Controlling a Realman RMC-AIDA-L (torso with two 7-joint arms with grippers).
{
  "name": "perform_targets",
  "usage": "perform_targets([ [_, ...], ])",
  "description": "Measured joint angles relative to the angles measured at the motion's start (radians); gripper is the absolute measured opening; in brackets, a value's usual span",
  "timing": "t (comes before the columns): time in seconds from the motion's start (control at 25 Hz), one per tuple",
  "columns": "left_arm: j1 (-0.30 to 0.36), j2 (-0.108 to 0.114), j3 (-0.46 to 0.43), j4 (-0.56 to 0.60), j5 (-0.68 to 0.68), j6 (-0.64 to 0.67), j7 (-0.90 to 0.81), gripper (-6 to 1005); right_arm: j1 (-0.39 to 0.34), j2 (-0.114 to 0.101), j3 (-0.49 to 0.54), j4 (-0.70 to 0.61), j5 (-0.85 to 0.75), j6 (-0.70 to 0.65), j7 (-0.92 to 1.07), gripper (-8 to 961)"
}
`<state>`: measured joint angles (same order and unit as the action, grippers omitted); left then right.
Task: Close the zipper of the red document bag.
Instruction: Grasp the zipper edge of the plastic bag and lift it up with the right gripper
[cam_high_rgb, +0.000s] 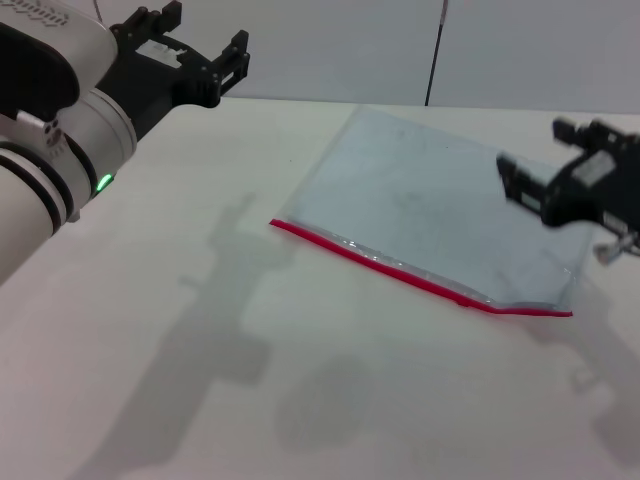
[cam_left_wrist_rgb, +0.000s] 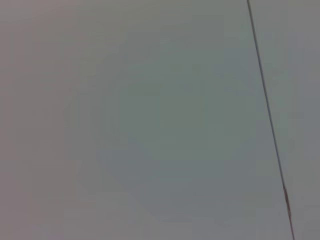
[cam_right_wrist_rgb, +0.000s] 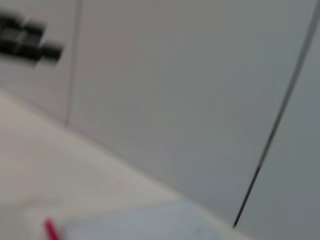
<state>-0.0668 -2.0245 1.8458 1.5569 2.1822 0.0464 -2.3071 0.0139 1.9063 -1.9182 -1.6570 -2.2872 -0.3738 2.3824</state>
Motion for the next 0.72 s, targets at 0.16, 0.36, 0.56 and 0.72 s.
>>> perform_targets([
  [0.16, 0.0, -0.002, -0.008, 0.0, 0.005, 0.004, 0.004, 758, 0.016, 0.029, 0.071, -0.006, 0.002, -0.193, -0.112, 697],
  [0.36, -0.001, -0.003, -0.009, 0.0, 0.008, 0.004, 0.008, 758, 0.043, 0.115, 0.246, 0.013, 0.01, -0.483, -0.299, 697],
  [0.56, -0.001, -0.003, -0.011, 0.0, 0.009, 0.004, 0.008, 758, 0.072, 0.113, 0.297, 0.024, 0.037, -0.606, -0.353, 682],
  [0.72, -0.001, -0.003, -0.012, 0.0, 0.01, 0.004, 0.012, 758, 0.081, 0.114, 0.315, 0.029, 0.009, -0.655, -0.377, 620],
])
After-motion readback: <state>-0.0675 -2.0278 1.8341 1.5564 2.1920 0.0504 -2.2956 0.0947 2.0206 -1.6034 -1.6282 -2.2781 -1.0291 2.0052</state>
